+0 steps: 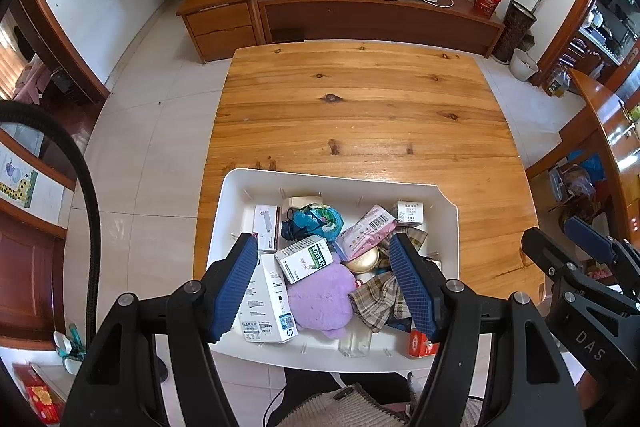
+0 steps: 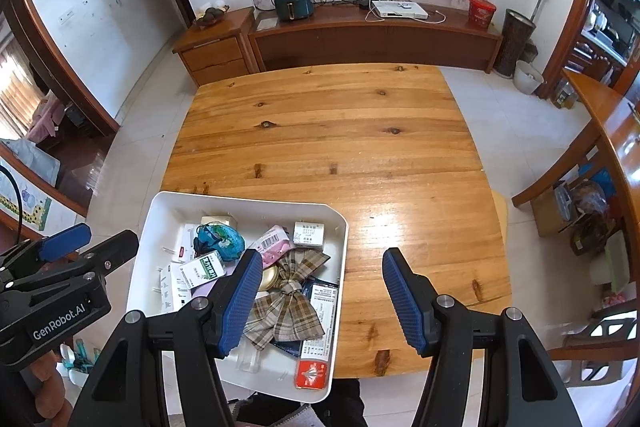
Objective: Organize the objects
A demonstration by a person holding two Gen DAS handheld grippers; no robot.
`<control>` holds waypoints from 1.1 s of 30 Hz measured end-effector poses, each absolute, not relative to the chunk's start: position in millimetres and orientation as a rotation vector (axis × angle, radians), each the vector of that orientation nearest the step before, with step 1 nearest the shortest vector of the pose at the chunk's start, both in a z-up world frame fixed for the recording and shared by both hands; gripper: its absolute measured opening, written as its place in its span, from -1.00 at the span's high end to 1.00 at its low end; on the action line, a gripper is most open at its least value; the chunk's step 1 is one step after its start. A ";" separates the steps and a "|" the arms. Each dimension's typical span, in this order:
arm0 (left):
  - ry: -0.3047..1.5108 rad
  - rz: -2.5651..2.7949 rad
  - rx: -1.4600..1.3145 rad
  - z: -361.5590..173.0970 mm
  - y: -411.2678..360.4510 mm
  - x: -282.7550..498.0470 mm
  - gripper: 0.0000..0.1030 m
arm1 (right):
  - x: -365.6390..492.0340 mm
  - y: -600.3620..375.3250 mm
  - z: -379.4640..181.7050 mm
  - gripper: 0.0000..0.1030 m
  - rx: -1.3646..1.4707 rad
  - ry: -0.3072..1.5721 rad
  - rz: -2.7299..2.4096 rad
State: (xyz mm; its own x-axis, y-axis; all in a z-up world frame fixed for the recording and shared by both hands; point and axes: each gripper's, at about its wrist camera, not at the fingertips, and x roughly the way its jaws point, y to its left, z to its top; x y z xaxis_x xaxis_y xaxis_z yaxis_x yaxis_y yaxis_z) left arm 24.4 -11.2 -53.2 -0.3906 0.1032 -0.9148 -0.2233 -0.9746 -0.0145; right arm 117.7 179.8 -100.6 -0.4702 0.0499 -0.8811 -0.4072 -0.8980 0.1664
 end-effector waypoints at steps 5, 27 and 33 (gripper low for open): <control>0.173 2.452 -1.618 -56.5 -11.8 22.9 -0.40 | 117.8 178.3 -99.6 -0.23 -1.435 0.515 2.431; 0.175 2.425 -1.633 -59.0 -16.7 25.2 -0.40 | 126.3 174.8 -96.6 -0.23 -1.421 0.507 2.426; 0.179 2.425 -1.632 -58.4 -15.6 26.6 -0.40 | 126.5 174.0 -94.7 -0.23 -1.415 0.499 2.437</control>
